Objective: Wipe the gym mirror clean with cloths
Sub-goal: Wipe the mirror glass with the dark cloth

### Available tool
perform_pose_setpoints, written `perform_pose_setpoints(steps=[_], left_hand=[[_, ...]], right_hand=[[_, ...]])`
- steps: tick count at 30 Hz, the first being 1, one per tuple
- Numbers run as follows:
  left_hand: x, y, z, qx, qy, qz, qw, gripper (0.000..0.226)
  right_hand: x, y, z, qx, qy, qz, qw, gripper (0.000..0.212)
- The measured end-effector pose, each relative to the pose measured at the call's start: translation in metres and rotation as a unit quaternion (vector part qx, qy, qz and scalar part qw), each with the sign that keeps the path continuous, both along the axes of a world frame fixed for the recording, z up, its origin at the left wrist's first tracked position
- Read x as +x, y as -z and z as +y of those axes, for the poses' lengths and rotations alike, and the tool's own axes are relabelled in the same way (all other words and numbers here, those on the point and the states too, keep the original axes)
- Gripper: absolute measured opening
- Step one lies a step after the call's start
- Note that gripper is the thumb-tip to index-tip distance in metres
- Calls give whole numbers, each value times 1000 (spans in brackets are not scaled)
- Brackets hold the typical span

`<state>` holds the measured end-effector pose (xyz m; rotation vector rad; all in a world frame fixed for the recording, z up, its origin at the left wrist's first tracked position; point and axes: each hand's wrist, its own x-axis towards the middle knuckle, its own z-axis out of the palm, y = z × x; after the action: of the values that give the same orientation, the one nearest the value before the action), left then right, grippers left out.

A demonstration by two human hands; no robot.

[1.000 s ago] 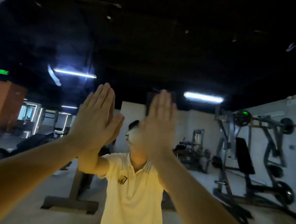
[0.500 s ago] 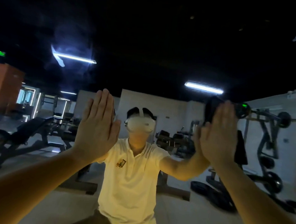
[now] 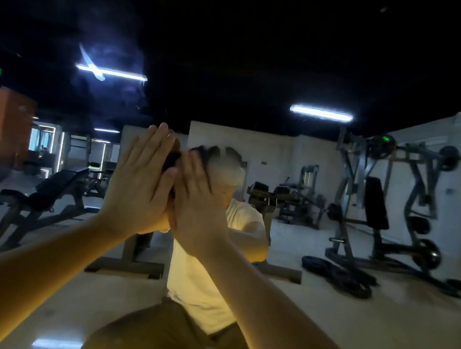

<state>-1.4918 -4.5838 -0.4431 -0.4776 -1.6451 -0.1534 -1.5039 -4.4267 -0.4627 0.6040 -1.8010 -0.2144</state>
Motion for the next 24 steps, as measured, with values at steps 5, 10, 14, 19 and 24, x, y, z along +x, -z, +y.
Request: perform_pose_setpoints(steps=[5, 10, 14, 19, 24], left_hand=[[0, 42, -3, 7, -29, -10, 1000, 70], [-21, 56, 17, 16, -92, -34, 995, 89], [-28, 56, 18, 15, -109, -29, 993, 90], [-26, 58, 17, 11, -96, -37, 995, 87], [-10, 62, 2, -3, 9, -29, 1000, 69]], right_hand=[[-3, 12, 70, 114, 43, 36, 992, 76], [-5, 9, 182, -106, 93, 22, 990, 68], [-3, 29, 222, -359, 95, 0, 929, 65], [-2, 49, 127, -383, 56, 21, 922, 66], [2, 87, 22, -181, 21, -15, 983, 70]])
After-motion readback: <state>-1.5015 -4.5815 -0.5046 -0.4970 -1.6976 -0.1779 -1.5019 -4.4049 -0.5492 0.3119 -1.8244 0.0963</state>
